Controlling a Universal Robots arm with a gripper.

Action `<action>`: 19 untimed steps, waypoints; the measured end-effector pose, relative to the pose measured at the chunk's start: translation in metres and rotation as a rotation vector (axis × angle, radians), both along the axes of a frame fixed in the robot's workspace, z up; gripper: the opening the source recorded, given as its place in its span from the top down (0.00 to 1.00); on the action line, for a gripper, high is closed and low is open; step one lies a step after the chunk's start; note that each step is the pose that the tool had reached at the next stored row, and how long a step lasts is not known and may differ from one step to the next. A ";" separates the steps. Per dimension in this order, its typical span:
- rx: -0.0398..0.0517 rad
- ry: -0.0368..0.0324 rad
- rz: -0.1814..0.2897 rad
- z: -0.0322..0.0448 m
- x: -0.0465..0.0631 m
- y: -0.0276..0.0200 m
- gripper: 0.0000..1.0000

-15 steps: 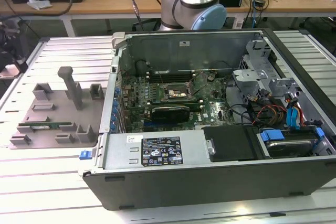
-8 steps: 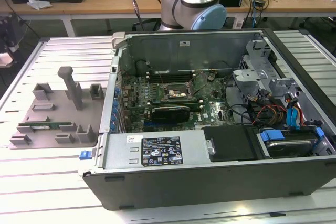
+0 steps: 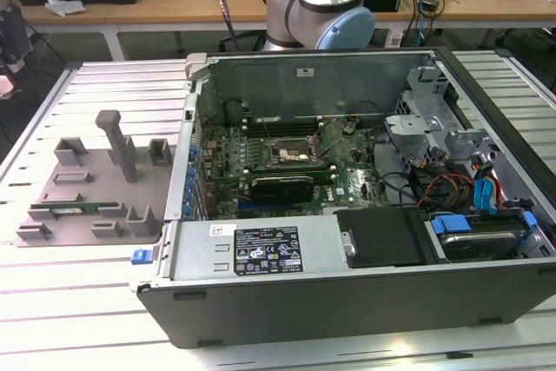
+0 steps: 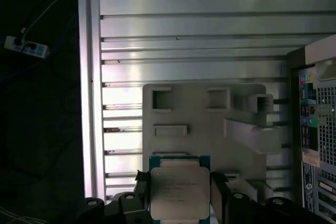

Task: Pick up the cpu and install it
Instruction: 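Pick up the cpu and move it towards the insertion slot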

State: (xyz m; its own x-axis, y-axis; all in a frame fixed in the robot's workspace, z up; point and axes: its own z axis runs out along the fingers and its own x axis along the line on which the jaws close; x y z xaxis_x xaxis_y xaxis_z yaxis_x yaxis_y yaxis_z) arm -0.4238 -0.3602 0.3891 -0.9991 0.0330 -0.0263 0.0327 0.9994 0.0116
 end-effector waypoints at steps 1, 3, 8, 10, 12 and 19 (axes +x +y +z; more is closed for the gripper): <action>0.0000 -0.0001 0.000 0.0028 0.000 0.0001 0.45; 0.0001 -0.0003 0.000 0.0119 0.000 0.0003 0.45; 0.0000 -0.0005 0.000 0.0201 0.000 0.0004 0.45; -0.0001 -0.0003 0.000 0.0203 0.001 0.0005 0.45; 0.0000 -0.0005 0.000 0.0201 0.003 0.0005 0.45; 0.0000 -0.0006 0.000 0.0201 0.019 0.0006 0.45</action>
